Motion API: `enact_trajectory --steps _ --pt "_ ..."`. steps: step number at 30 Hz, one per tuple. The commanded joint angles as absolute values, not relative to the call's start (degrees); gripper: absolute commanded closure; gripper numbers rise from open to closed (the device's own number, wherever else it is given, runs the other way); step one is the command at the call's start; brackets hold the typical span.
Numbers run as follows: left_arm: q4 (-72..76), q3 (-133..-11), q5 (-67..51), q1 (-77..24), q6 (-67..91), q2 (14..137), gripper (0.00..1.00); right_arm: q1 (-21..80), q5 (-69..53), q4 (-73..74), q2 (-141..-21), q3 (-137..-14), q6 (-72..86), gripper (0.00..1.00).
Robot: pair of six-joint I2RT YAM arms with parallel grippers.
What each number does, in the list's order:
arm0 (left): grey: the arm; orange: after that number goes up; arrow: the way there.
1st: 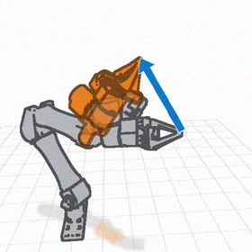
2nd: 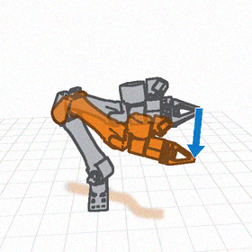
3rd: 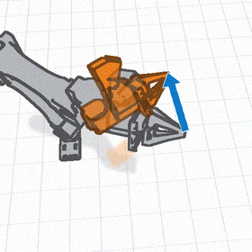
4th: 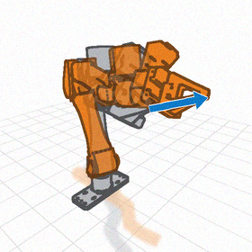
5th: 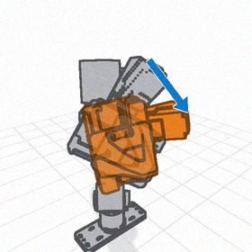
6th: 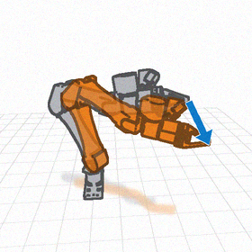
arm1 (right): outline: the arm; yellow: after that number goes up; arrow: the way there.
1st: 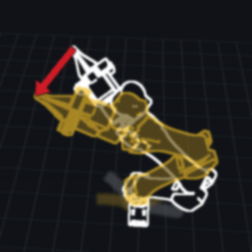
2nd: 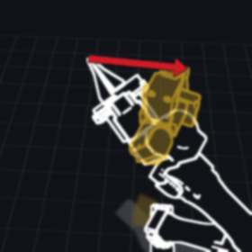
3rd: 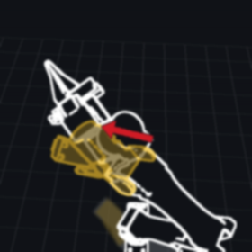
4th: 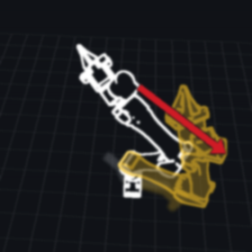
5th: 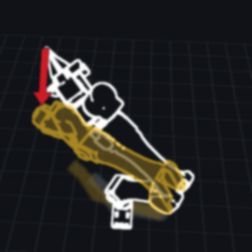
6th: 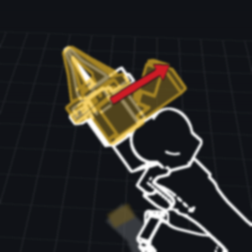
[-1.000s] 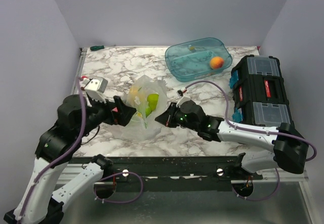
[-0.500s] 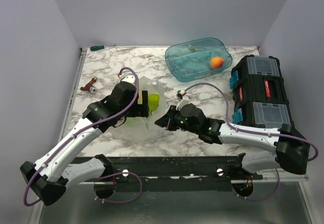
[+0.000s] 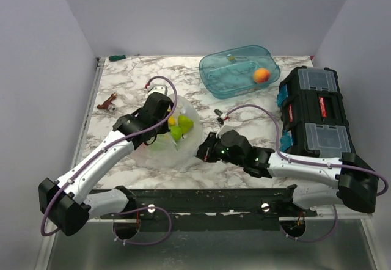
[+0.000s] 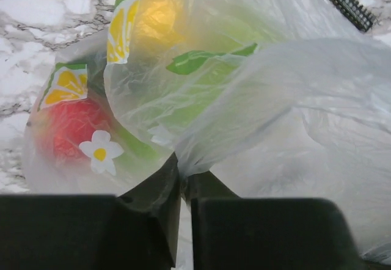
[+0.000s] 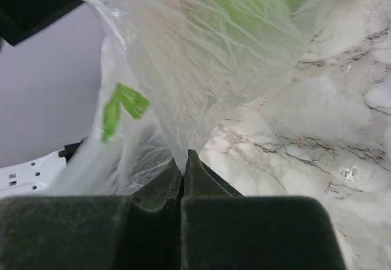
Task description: Take the fake fruits out of the plastic bag
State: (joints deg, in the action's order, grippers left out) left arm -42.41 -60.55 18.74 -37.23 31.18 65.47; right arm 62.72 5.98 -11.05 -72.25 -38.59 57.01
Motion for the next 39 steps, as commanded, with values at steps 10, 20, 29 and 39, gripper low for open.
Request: enact_trajectory --steps 10,20,29,39 --pt "-48.2 -76.7 18.3 -26.0 22.5 63.2 1.0 52.4 6.0 3.3 -78.1 -52.5 45.0 0.99" --pt "-47.4 -78.9 4.5 -23.2 22.6 57.9 1.0 47.2 4.8 13.6 -84.3 -68.3 36.4 0.99" --pt "-43.0 -63.8 -10.4 -23.3 26.7 52.4 1.0 47.0 8.9 19.7 -76.9 -57.2 36.7 0.57" --pt "-43.8 -65.5 -13.9 -23.2 27.3 51.1 1.0 47.1 -3.3 24.0 -58.3 -53.1 33.9 0.07"
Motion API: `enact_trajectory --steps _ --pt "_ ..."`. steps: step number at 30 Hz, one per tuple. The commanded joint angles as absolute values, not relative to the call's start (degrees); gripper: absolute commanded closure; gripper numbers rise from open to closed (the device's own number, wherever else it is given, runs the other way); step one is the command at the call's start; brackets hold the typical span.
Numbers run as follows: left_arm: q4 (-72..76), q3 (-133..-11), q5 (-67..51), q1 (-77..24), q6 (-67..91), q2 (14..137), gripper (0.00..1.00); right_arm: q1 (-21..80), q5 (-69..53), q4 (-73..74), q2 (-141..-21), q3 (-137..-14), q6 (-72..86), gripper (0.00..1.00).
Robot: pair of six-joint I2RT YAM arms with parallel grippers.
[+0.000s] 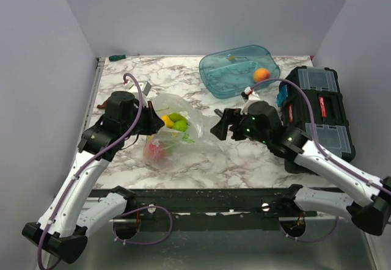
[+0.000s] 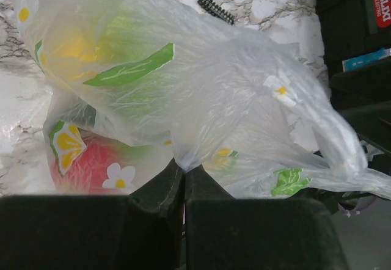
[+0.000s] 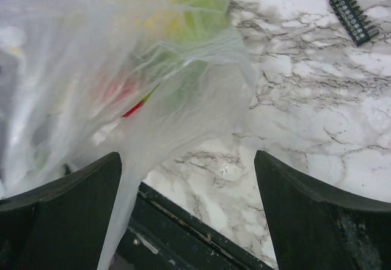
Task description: Take the fake fruits out of the plastic bag
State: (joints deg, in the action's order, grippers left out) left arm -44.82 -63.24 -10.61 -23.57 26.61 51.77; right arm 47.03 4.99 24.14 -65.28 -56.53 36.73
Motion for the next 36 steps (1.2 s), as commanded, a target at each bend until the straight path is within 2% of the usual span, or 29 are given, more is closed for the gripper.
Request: enact_trajectory --steps 1,5,11,17,19,21,24,25,28,31,34,36 --pt "-43.9 -65.7 -13.8 -23.2 27.1 51.1 1.0 47.2 -4.6 22.5 -56.8 -51.9 32.6 0.05" --pt "-44.3 -66.8 -13.0 -23.2 26.7 52.0 1.0 47.3 -12.1 15.8 -52.1 -48.2 27.0 0.02" --pt "-45.2 -68.1 -13.3 -23.2 26.3 53.4 1.0 49.2 -20.0 9.2 -52.8 -49.2 25.6 0.01" --pt "-45.7 -69.2 -13.4 -23.2 26.5 53.9 1.0 53.3 -19.3 3.2 -54.2 -46.0 26.9 0.01" --pt "-45.8 -69.5 -13.1 -23.2 26.5 54.0 1.0 55.8 -17.9 1.0 -55.4 -44.8 27.9 0.05" --pt "-45.9 -69.8 -12.8 -23.2 26.6 54.0 1.0 59.0 -14.9 -1.7 -57.4 -43.9 28.9 0.19" --pt "-45.6 -69.9 -13.3 -23.2 27.4 54.3 1.0 66.1 -6.1 -4.8 -61.4 -42.6 30.4 0.69" --pt "-45.5 -69.9 -13.2 -23.3 27.7 54.5 1.0 69.2 -2.3 -6.5 -63.1 -42.2 30.4 0.77" --pt "-45.3 -70.0 -12.3 -23.1 29.5 55.5 1.0 82.4 21.1 -9.1 -69.5 -41.7 29.6 0.95" --pt "-44.7 -70.0 -12.9 -22.6 31.0 56.6 1.0 89.5 34.6 -12.0 -81.2 -43.0 29.5 0.97" --pt "-44.2 -70.0 -13.0 -21.9 31.3 57.4 1.0 90.3 35.8 -9.1 -93.3 -48.5 32.1 0.99" --pt "-44.4 -70.0 -12.5 -21.5 31.3 57.3 1.0 90.3 34.6 -9.7 -96.9 -50.1 31.7 0.99"
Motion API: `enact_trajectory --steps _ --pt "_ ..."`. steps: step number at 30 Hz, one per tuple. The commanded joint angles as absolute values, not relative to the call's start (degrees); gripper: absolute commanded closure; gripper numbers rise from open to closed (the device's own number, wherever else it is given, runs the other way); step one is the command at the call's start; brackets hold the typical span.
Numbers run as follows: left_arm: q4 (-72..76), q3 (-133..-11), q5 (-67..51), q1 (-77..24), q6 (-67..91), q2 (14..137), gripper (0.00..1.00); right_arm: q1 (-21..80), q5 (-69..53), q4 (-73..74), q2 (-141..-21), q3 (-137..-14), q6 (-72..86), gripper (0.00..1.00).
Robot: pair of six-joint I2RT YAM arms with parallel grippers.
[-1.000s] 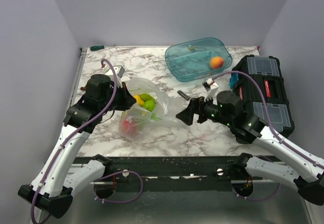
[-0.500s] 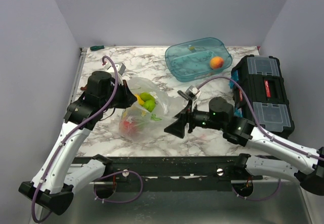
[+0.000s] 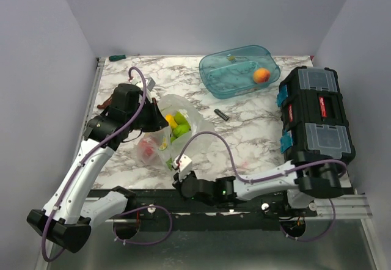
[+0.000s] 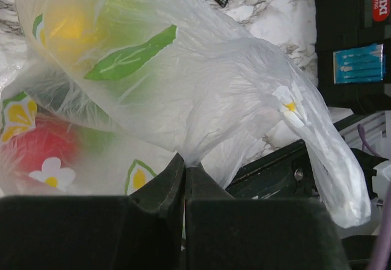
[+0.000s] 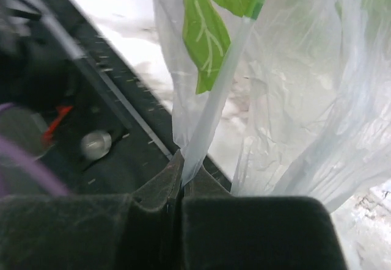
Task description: Take the fake fruits out of the plastic bag
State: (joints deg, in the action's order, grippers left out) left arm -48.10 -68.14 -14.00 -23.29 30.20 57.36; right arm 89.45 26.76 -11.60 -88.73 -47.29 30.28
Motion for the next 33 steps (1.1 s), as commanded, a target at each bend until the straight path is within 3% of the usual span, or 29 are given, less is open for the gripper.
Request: enact_trajectory --steps 1,2,4,8,15,18,25,33 --pt "-44.4 -69.9 -12.4 -21.2 31.3 57.1 1.0 90.4 34.4 -10.3 -97.3 -50.1 31.7 0.99" --pt "-44.3 -69.6 -12.4 -21.0 31.1 56.9 1.0 90.3 34.3 -11.3 -97.1 -49.7 31.8 0.97" --pt "-44.3 -69.2 -12.5 -20.6 30.6 56.3 1.0 90.2 33.5 -13.4 -95.4 -47.3 32.1 0.77" --pt "-43.5 -68.0 -14.9 -20.5 28.7 55.3 1.0 89.6 27.2 -12.3 -90.0 -45.1 32.6 0.53" --pt "-43.0 -65.3 -18.7 -20.5 26.1 53.5 1.0 89.6 27.2 -2.9 -74.0 -41.1 41.3 0.09" --pt "-42.8 -64.7 -19.2 -20.5 25.9 52.5 1.0 89.6 26.6 -0.1 -67.5 -40.2 43.6 0.03" --pt "-42.6 -64.3 -20.7 -20.5 25.0 50.3 1.0 89.5 27.1 4.1 -56.8 -41.0 45.0 0.04" --pt "-42.9 -63.2 -26.2 -20.5 24.6 49.6 1.0 89.5 38.6 3.6 -62.6 -47.3 44.0 0.52"
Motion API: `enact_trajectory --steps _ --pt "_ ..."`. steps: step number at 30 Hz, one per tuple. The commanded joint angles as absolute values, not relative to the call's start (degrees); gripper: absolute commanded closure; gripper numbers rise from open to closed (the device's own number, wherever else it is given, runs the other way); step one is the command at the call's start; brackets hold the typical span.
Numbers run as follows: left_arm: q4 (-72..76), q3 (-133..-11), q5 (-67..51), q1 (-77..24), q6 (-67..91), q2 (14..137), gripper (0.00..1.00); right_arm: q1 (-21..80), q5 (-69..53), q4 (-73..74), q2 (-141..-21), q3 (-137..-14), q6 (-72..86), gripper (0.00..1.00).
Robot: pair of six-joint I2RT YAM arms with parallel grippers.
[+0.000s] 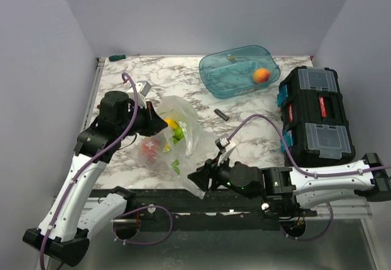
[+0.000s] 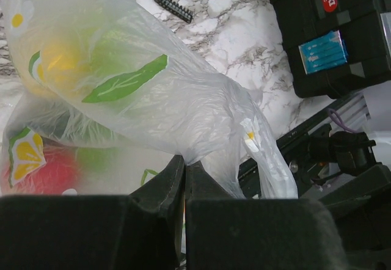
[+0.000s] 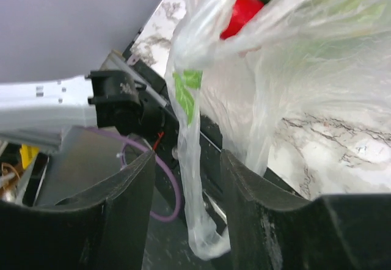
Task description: Take the fake fruits out of the plastic bag
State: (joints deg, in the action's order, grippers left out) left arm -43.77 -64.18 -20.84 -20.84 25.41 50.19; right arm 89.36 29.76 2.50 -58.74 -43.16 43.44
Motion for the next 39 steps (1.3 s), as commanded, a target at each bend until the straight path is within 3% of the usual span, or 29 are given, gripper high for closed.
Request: enact_trajectory --steps 1,3,6,13,20,26,33,39 --pt "-42.9 -63.0 -26.9 -20.5 24.7 49.5 1.0 89.0 40.6 3.6 -63.9 -48.1 44.8 0.6" --pt "-42.7 -62.3 -28.0 -20.6 24.7 49.1 1.0 86.4 41.5 3.2 -66.0 -49.1 46.8 0.69" --pt "-42.5 -60.9 -29.4 -20.5 24.9 48.3 1.0 79.9 35.2 0.7 -68.8 -49.8 46.7 0.72" --pt "-41.8 -57.9 -32.2 -21.3 25.7 46.8 1.0 75.6 30.7 -2.6 -78.4 -54.8 42.8 0.74" --pt "-41.2 -55.1 -32.8 -22.1 26.8 45.4 1.0 72.6 36.3 -2.9 -87.8 -59.0 42.3 0.75" --pt "-42.5 -54.0 -31.4 -22.3 26.4 43.2 1.0 65.6 37.4 -4.2 -93.3 -58.5 44.7 0.7" --pt "-42.8 -49.1 -29.7 -22.3 26.0 41.2 1.0 58.6 31.5 -7.7 -97.7 -59.0 41.3 0.57" --pt "-41.8 -45.5 -25.4 -22.3 25.1 41.2 1.0 59.7 13.5 -18.3 -97.4 -54.2 38.0 0.53"
